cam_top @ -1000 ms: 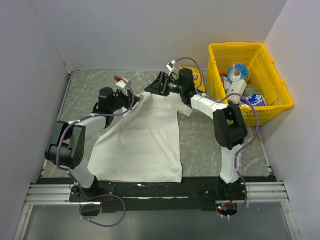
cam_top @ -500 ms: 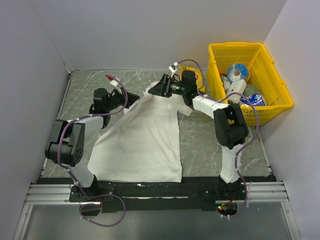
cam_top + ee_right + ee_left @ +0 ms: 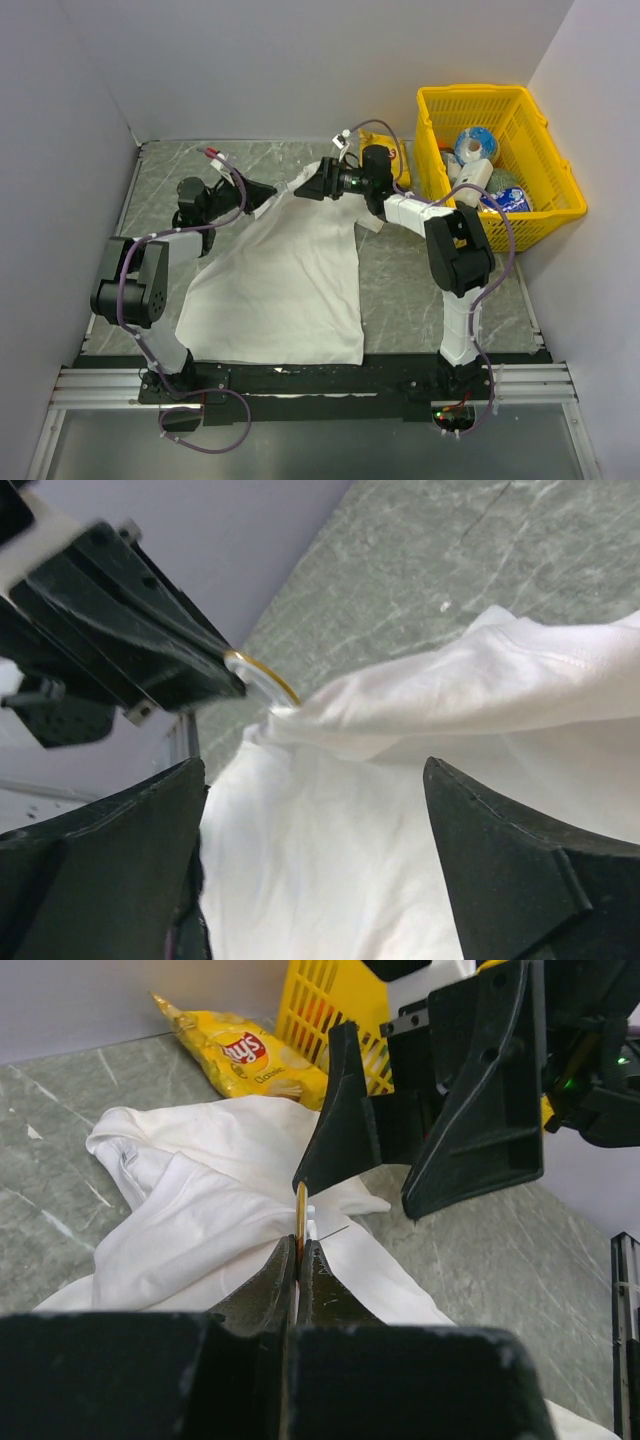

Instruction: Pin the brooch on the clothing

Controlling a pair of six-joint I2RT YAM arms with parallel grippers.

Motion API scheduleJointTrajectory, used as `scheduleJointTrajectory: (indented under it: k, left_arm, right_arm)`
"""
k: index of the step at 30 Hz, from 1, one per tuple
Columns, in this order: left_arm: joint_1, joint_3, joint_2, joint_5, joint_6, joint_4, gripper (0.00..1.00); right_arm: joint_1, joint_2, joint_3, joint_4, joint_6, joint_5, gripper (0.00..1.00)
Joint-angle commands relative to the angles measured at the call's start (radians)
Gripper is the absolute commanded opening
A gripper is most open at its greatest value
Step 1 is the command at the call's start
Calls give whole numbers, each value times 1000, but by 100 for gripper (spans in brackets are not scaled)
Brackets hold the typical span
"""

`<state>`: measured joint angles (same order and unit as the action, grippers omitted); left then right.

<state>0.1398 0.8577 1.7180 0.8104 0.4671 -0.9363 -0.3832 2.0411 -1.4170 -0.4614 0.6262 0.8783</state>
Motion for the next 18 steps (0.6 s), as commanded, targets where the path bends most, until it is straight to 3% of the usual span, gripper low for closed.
scheduleJointTrajectory:
  k: [1,12,18]
  left_arm:
    - [-9,4,2,79,48,-127,1]
    - [-11,17,-1,108,48,-116,1]
    - [-11,23,-6,130,53,-116,1]
  right_arm:
    - [3,-84,46,-34,-161,31,99]
    - [-16,-117,66,-176,-319,60,99]
    - [-17,-55,-26,-164,-397,145,98]
